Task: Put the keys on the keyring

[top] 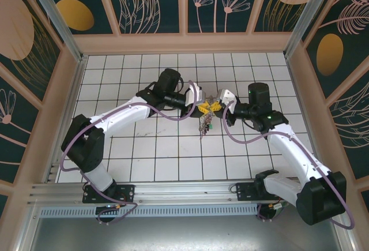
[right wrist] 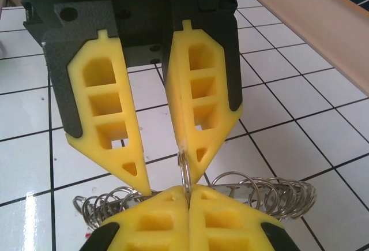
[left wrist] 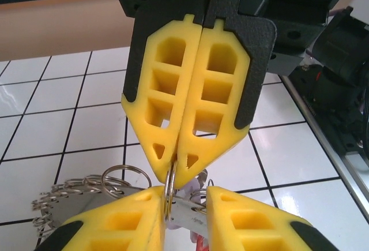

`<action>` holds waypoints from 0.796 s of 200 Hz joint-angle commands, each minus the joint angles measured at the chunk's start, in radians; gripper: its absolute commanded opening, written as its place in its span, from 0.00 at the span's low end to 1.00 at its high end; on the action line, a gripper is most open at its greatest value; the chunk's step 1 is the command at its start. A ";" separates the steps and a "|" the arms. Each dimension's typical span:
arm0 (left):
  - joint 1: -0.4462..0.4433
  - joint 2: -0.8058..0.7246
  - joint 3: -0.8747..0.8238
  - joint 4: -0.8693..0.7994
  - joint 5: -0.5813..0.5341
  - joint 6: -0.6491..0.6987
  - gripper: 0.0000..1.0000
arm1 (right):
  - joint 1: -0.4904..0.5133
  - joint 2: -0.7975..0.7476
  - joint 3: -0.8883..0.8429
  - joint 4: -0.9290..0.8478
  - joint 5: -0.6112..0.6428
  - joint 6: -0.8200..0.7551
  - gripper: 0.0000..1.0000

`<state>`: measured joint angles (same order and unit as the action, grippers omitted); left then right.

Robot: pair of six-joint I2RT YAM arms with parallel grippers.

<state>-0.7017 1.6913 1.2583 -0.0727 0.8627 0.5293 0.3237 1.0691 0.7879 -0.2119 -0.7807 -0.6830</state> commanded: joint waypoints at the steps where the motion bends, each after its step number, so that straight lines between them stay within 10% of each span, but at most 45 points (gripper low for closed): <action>1: -0.007 0.009 0.030 -0.040 -0.013 0.034 0.23 | 0.011 0.000 0.052 0.009 -0.016 -0.030 0.00; 159: -0.007 -0.008 -0.006 0.033 -0.032 0.005 0.00 | 0.022 0.015 0.062 -0.041 0.018 -0.055 0.00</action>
<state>-0.7033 1.6917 1.2602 -0.0799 0.8207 0.5388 0.3378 1.0897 0.8059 -0.2550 -0.7517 -0.7086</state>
